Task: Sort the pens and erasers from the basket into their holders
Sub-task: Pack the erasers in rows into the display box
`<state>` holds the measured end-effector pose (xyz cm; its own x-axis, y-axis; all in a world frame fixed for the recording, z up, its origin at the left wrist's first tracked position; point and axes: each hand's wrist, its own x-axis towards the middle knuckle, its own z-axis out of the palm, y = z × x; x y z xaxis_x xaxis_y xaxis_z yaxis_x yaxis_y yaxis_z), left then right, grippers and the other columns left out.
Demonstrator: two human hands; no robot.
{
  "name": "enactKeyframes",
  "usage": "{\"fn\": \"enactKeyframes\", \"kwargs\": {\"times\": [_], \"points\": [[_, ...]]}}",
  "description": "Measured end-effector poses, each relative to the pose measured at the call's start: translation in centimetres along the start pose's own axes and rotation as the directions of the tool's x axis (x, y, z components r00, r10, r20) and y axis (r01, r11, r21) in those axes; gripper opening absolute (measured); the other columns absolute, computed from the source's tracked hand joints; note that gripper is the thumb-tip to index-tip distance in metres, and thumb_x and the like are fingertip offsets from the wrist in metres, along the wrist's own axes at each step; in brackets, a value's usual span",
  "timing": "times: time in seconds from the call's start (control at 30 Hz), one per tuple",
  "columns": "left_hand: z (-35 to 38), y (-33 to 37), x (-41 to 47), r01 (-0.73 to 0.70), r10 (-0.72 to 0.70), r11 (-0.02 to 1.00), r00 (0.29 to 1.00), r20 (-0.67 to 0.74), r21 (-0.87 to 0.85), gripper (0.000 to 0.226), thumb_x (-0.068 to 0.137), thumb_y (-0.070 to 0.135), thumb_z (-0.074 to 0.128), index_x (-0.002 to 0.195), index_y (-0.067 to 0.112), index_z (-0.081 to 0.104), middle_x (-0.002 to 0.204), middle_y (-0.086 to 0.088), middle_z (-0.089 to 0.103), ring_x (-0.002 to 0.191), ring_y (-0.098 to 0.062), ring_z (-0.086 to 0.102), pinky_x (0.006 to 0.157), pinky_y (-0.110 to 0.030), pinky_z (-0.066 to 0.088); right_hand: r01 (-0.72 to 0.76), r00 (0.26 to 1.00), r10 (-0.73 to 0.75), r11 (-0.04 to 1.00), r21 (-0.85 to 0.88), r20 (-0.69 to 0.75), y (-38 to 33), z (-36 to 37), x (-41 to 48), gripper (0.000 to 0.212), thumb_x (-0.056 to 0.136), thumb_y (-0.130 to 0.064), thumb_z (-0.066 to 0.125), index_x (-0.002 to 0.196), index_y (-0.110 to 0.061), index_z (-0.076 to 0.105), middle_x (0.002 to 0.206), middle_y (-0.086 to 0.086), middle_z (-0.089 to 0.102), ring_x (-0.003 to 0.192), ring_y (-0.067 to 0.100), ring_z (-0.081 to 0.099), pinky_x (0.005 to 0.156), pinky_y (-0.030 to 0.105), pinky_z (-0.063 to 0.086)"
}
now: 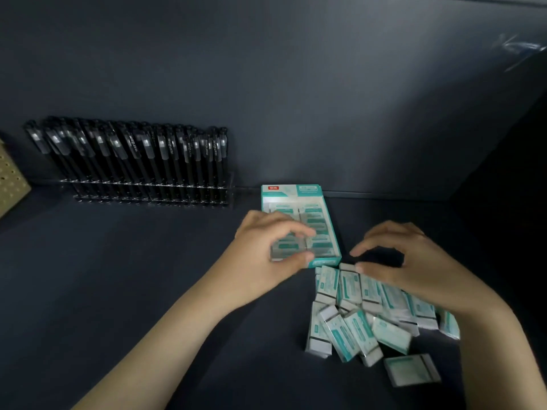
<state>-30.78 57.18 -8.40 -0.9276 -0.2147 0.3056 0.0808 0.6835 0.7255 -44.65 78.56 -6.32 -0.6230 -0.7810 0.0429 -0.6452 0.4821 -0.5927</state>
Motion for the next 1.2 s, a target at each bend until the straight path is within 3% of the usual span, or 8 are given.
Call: {"fn": "enactKeyframes", "kwargs": {"times": [0.2,0.33,0.57,0.7,0.9,1.0,1.1,1.2], "points": [[2.6,2.2,-1.8,-0.018,0.009,0.999,0.956,0.292,0.028,0.046,0.076,0.057,0.067,0.119,0.044,0.060,0.107,0.024,0.053,0.110,0.000,0.039,0.100,-0.022,0.034,-0.129,0.989,0.126,0.991,0.041,0.076,2.3,-0.3,-2.4,0.030,0.070,-0.040,0.080,0.097,-0.046,0.069,0.103,-0.022,0.060,0.104,-0.005,0.050,0.093,0.020,0.040],[3.5,2.5,-2.4,0.018,-0.056,0.996,0.901,0.429,0.092,0.052,0.073,0.054,0.072,0.123,0.045,0.059,0.112,0.025,0.042,0.114,0.000,0.029,0.105,-0.020,0.026,-0.170,0.977,0.154,0.980,0.106,0.147,2.7,-0.3,-3.0,0.036,0.073,-0.034,0.081,0.103,-0.045,0.067,0.107,-0.021,0.058,0.100,-0.012,0.051,0.082,0.007,0.040],[3.9,1.7,-3.1,0.099,-0.099,0.995,0.942,0.320,0.016,0.031,0.070,0.044,0.079,0.094,0.034,0.063,0.104,0.023,0.051,0.111,0.003,0.039,0.097,-0.017,0.032,-0.166,0.986,0.169,0.959,0.232,0.005,2.7,0.0,-3.4,0.034,0.073,-0.023,0.082,0.098,-0.041,0.069,0.102,-0.014,0.062,0.089,-0.004,0.054,0.072,0.009,0.040],[3.6,1.4,-3.5,0.240,-0.212,0.958,0.961,0.177,-0.156,0.027,0.072,0.033,0.081,0.083,0.029,0.057,0.079,0.020,0.060,0.074,0.004,0.051,0.069,-0.015,0.040,-0.168,0.980,0.194,0.915,0.366,-0.035,1.9,0.1,-3.5,0.041,0.078,-0.006,0.076,0.106,-0.035,0.067,0.102,-0.015,0.066,0.091,-0.002,0.061,0.080,0.014,0.050],[1.9,0.9,-2.9,0.285,-0.321,0.833,0.947,0.004,-0.474,0.022,0.081,0.011,0.074,0.091,0.018,0.055,0.089,-0.015,0.066,0.067,-0.013,0.057,0.059,-0.028,0.049,-0.078,0.978,0.178,0.794,0.603,-0.107,-0.4,0.5,-2.1,0.037,0.081,0.004,0.070,0.108,-0.021,0.067,0.103,-0.007,0.072,0.098,0.005,0.067,0.081,0.015,0.053],[0.7,0.8,-1.9,0.265,-0.397,0.745,0.914,-0.087,-0.613,0.018,0.084,0.003,0.069,0.095,0.011,0.058,0.087,-0.005,0.068,0.067,-0.011,0.062,0.061,-0.023,0.051,-0.083,0.980,0.190,0.661,0.746,-0.059,-2.2,0.7,-0.3,0.029,0.088,0.000,0.062,0.110,-0.019,0.066,0.104,-0.004,0.073,0.098,0.014,0.069,0.081,0.026,0.056],[-0.3,0.4,-0.8,0.257,-0.499,0.637,0.856,-0.135,-0.727,0.016,0.086,0.003,0.066,0.099,0.010,0.060,0.088,-0.004,0.067,0.069,-0.009,0.065,0.067,-0.021,0.053,-0.185,0.970,0.223,0.402,0.897,0.101,-3.6,0.7,1.6,0.024,0.096,-0.008,0.053,0.115,-0.016,0.065,0.105,0.007,0.074,0.092,0.023,0.072,0.077,0.031,0.059],[-1.7,-0.6,0.4,0.229,-0.524,0.580,0.839,-0.143,-0.782,0.019,0.088,0.001,0.063,0.106,0.006,0.058,0.090,-0.006,0.064,0.076,-0.010,0.067,0.071,-0.020,0.055,-0.226,0.960,0.243,0.364,0.904,0.142,-4.6,0.7,4.2,0.022,0.100,-0.015,0.049,0.115,-0.011,0.065,0.105,0.013,0.073,0.088,0.020,0.072,0.074,0.026,0.059]]}}
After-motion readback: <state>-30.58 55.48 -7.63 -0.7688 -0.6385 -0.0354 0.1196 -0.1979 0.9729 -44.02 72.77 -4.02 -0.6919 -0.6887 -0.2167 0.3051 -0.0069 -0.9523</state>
